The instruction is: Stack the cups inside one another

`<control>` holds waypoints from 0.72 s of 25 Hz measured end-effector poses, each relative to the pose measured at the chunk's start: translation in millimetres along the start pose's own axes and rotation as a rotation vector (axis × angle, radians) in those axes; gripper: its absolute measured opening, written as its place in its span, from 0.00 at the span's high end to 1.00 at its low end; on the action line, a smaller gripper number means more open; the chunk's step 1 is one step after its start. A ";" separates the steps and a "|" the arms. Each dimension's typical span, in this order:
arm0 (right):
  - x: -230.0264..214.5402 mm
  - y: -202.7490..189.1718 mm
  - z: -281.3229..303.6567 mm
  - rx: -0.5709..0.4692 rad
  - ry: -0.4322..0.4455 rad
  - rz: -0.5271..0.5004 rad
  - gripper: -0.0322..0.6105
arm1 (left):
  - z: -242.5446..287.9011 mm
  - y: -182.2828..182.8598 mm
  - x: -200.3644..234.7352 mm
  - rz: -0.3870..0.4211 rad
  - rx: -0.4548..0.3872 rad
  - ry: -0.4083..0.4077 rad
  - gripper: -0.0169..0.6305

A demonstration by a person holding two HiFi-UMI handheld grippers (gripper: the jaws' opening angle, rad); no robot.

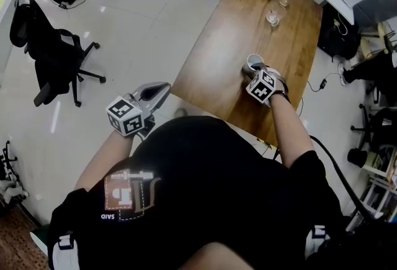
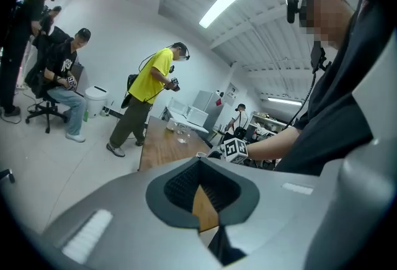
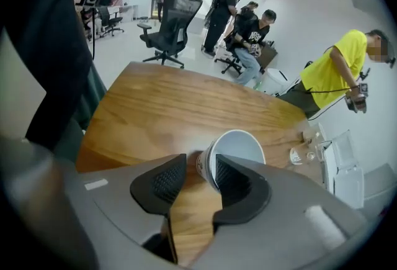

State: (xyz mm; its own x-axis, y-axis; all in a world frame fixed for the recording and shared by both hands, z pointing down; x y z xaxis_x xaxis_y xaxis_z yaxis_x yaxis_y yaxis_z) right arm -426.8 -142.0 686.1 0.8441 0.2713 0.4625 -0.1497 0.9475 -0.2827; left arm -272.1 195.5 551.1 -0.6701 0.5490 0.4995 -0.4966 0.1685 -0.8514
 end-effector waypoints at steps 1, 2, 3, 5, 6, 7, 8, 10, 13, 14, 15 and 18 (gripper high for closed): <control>1.7 -2.4 5.1 0.015 -0.003 -0.011 0.72 | -3.3 -0.3 1.3 -0.003 0.002 0.005 0.97; 1.7 -3.6 8.1 0.022 -0.010 -0.012 0.75 | -5.9 -0.5 2.3 -0.005 0.005 0.007 0.97; 0.4 -3.4 9.0 0.024 -0.016 -0.005 0.81 | -7.8 -0.8 3.2 -0.006 0.008 0.008 0.97; -2.5 -1.2 5.8 0.021 -0.011 0.015 0.88 | -8.9 -1.7 5.1 -0.006 0.014 0.004 0.97; -3.9 -0.1 2.1 0.015 -0.006 0.024 0.90 | -7.6 -2.0 5.9 -0.005 0.017 -0.001 0.97; -6.0 0.6 -3.4 0.006 -0.004 0.035 0.90 | -4.8 -1.8 6.4 -0.004 0.019 -0.011 0.97; -9.2 1.0 -11.0 -0.005 -0.006 0.050 0.90 | -0.7 -0.9 6.5 -0.002 0.021 -0.024 0.97; -18.9 0.6 -32.9 -0.036 -0.019 0.088 0.90 | 11.4 3.3 4.8 0.006 0.024 -0.058 0.97; -33.5 -4.5 -80.1 -0.088 -0.044 0.120 0.90 | 37.4 10.0 -1.2 0.023 0.031 -0.116 0.97; -35.7 -6.8 -97.7 -0.103 -0.050 0.119 0.90 | 46.7 11.6 -3.5 0.029 0.033 -0.137 0.97; -36.4 -9.7 -114.9 -0.116 -0.053 0.115 0.90 | 56.0 12.9 -5.9 0.035 0.034 -0.159 0.97; -29.9 -25.6 -158.2 -0.119 -0.050 0.101 0.90 | 84.9 16.5 -15.6 0.047 0.043 -0.229 0.97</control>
State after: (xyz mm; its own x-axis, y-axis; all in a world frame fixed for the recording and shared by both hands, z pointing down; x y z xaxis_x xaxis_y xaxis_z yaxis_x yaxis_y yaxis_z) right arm -366.8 -201.2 546.5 0.8006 0.3751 0.4673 -0.1678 0.8890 -0.4261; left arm -316.7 120.2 542.8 -0.7983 0.3546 0.4867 -0.4816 0.1093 -0.8695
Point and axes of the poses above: the fingertips, and each gripper's own axes: z forward along the fingers, x to its left, y out of its top, the point moved 7 cm from there along -z, backward along the fingers, and after that the axes turned 12 degrees about -y, right-handed, at the moved point
